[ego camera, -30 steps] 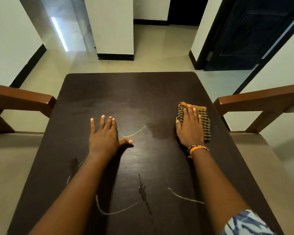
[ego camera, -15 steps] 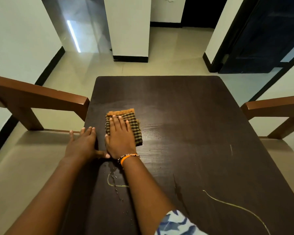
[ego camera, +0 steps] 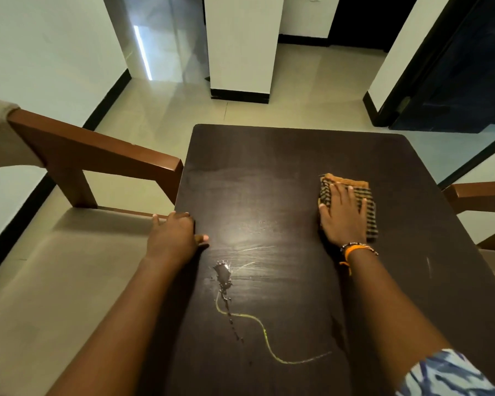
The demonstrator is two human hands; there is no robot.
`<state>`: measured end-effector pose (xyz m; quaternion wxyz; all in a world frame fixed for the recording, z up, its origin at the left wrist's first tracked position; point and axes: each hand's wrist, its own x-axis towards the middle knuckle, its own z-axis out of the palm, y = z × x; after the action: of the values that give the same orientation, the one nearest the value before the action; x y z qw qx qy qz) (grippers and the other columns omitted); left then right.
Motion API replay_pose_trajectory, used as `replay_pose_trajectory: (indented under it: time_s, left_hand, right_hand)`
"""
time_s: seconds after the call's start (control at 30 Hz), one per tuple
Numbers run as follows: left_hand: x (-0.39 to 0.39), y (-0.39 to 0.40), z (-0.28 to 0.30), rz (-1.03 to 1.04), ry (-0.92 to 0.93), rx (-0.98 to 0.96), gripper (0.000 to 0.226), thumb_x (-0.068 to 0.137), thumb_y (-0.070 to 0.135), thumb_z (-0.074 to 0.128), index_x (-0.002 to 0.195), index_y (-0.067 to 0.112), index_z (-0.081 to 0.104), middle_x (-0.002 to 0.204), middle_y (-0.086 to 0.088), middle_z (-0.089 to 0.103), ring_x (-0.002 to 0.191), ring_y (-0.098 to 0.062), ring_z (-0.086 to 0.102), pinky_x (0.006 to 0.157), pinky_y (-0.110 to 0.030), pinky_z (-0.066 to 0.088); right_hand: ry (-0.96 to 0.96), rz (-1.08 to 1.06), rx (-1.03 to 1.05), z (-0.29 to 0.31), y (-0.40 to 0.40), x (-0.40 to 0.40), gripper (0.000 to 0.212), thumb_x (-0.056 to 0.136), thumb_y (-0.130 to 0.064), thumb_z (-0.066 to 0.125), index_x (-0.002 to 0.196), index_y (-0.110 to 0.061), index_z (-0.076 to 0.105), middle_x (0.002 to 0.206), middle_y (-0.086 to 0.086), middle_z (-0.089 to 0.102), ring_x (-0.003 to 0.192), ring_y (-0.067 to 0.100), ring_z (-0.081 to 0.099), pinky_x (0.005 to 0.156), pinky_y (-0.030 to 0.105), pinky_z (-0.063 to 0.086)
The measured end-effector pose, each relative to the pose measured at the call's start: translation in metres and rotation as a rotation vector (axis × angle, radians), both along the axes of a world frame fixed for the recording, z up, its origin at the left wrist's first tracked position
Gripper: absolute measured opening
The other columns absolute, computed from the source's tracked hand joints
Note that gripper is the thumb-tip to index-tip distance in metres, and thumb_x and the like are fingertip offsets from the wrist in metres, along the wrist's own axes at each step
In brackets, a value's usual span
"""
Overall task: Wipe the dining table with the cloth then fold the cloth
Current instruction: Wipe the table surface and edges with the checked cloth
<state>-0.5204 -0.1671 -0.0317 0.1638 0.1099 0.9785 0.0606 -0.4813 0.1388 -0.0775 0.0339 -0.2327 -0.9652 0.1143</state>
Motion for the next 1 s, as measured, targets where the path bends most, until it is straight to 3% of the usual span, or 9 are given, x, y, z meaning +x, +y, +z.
replay_pose_trajectory:
  time_s: [0.07, 0.17, 0.37, 0.43, 0.5, 0.63, 0.8, 0.9, 1.0]
  left_hand:
    - [0.0, -0.008, -0.004, 0.096, 0.078, 0.145, 0.037, 0.092, 0.024, 0.054, 0.127, 0.012, 0.052, 0.135, -0.009, 0.052, 0.125, -0.028, 0.048, 0.114, -0.051, 0.026]
    - [0.004, -0.021, -0.011, 0.252, 0.174, 0.261, 0.037, 0.09, 0.012, 0.055, 0.127, 0.009, 0.054, 0.13, -0.013, 0.055, 0.117, -0.033, 0.053, 0.104, -0.05, 0.04]
    - [0.005, -0.042, -0.024, 0.409, 0.086, 0.417, 0.035, 0.089, 0.014, 0.058, 0.123, 0.022, 0.061, 0.121, -0.009, 0.065, 0.111, -0.029, 0.059, 0.094, -0.041, 0.048]
    - [0.004, -0.044, -0.024, 0.473, 0.037, 0.483, 0.034, 0.089, 0.015, 0.059, 0.122, 0.022, 0.063, 0.122, -0.009, 0.065, 0.113, -0.029, 0.058, 0.09, -0.035, 0.046]
    - [0.003, -0.044, -0.023, 0.555, -0.02, 0.561, 0.032, 0.089, 0.015, 0.06, 0.121, 0.02, 0.064, 0.126, -0.008, 0.063, 0.119, -0.029, 0.055, 0.094, -0.038, 0.044]
    - [0.002, -0.046, -0.023, 0.716, -0.177, 0.811, 0.031, 0.088, 0.004, 0.059, 0.119, 0.008, 0.064, 0.124, -0.011, 0.063, 0.115, -0.026, 0.056, 0.1, -0.04, 0.042]
    - [0.0, -0.051, -0.022, 0.745, -0.256, 0.935, 0.031, 0.088, -0.001, 0.057, 0.119, 0.004, 0.063, 0.119, -0.011, 0.065, 0.095, -0.014, 0.054, 0.089, -0.028, 0.04]
    - [-0.003, -0.054, -0.024, 0.766, -0.304, 0.98, 0.032, 0.088, -0.002, 0.057, 0.119, 0.003, 0.062, 0.116, -0.011, 0.065, 0.094, -0.016, 0.056, 0.086, -0.026, 0.041]
    - [-0.003, -0.058, -0.026, 0.79, -0.371, 1.03, 0.031, 0.088, -0.001, 0.057, 0.119, 0.004, 0.062, 0.104, -0.009, 0.065, 0.088, -0.017, 0.058, 0.083, -0.025, 0.04]
  right_hand:
    - [0.006, -0.01, 0.006, -0.002, -0.024, -0.009, 0.057, 0.094, -0.033, 0.038, 0.146, -0.014, 0.022, 0.155, 0.005, 0.021, 0.144, 0.025, 0.012, 0.116, 0.052, 0.005]
    - [0.042, 0.147, 0.022, -0.003, -0.087, -0.03, 0.058, 0.094, -0.035, 0.036, 0.146, -0.015, 0.02, 0.156, 0.004, 0.019, 0.144, 0.023, 0.01, 0.117, 0.051, 0.003]
    - [0.013, 0.503, -0.056, -0.003, -0.228, -0.062, 0.058, 0.096, -0.036, 0.032, 0.148, -0.015, 0.015, 0.158, 0.003, 0.012, 0.145, 0.021, 0.003, 0.115, 0.046, -0.004]
    - [0.0, 0.597, -0.056, -0.003, -0.24, -0.064, 0.058, 0.096, -0.036, 0.033, 0.148, -0.016, 0.016, 0.157, 0.002, 0.013, 0.145, 0.021, 0.004, 0.116, 0.045, -0.004]
    - [0.002, 0.651, -0.047, -0.003, -0.23, -0.068, 0.057, 0.096, -0.037, 0.033, 0.147, -0.018, 0.017, 0.157, 0.0, 0.015, 0.145, 0.019, 0.006, 0.116, 0.043, -0.004]
    - [0.044, 0.494, -0.046, -0.005, -0.171, -0.065, 0.056, 0.095, -0.036, 0.034, 0.147, -0.022, 0.02, 0.157, -0.002, 0.017, 0.145, 0.016, 0.008, 0.117, 0.044, 0.001]
    - [0.06, 0.149, 0.0, -0.003, -0.087, -0.057, 0.053, 0.095, -0.031, 0.039, 0.145, -0.019, 0.026, 0.155, 0.0, 0.023, 0.144, 0.019, 0.013, 0.117, 0.047, 0.007]
    - [0.06, 0.023, 0.002, -0.005, -0.097, -0.069, 0.052, 0.094, -0.03, 0.038, 0.144, -0.017, 0.028, 0.153, 0.004, 0.026, 0.143, 0.023, 0.015, 0.117, 0.049, 0.006]
    - [0.07, 0.077, 0.024, -0.008, -0.129, -0.088, 0.052, 0.093, -0.031, 0.038, 0.143, -0.018, 0.029, 0.152, 0.004, 0.028, 0.142, 0.024, 0.017, 0.116, 0.051, 0.006]
